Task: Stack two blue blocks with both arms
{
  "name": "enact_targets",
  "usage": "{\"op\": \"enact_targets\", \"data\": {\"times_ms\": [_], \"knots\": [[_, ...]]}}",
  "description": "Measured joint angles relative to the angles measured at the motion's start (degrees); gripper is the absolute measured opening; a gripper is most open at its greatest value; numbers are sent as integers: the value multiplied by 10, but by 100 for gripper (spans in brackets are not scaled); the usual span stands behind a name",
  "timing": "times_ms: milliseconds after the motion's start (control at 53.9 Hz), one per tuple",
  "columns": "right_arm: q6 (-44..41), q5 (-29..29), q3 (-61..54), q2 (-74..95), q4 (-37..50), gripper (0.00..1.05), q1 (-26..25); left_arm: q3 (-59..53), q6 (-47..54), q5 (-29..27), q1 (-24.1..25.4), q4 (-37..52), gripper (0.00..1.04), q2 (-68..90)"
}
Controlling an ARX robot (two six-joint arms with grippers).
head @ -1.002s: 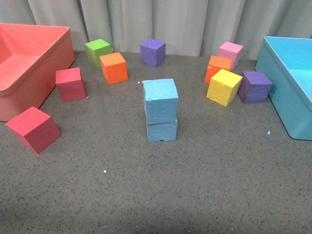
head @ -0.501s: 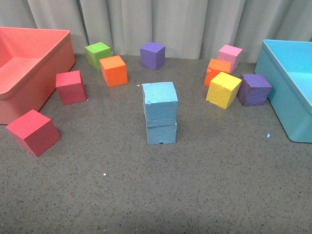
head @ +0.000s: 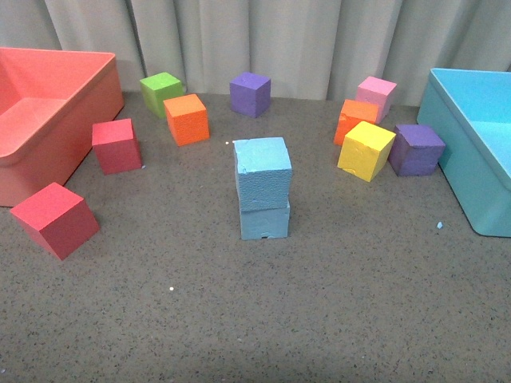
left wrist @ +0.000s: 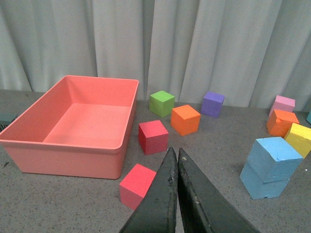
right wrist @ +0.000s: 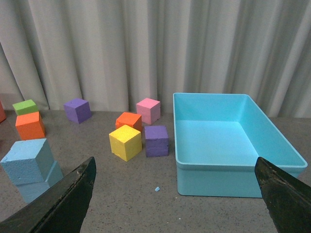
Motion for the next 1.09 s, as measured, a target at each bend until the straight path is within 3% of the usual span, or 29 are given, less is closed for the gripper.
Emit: {"op": "enact_targets", "data": {"times_ms": [148, 353, 705, 891, 1095], "knots": [[0, 0, 0, 0, 0, 95, 0, 0, 0, 0, 0, -97, 4, -82], [0, 0, 0, 0, 0, 95, 0, 0, 0, 0, 0, -103, 6, -99], [0, 0, 0, 0, 0, 95, 0, 0, 0, 0, 0, -103, 63, -100], [0, 0, 0, 0, 0, 95, 0, 0, 0, 0, 0, -103, 98, -100], [0, 0, 0, 0, 0, 95, 0, 0, 2, 0, 0, -103, 98, -100]]}}
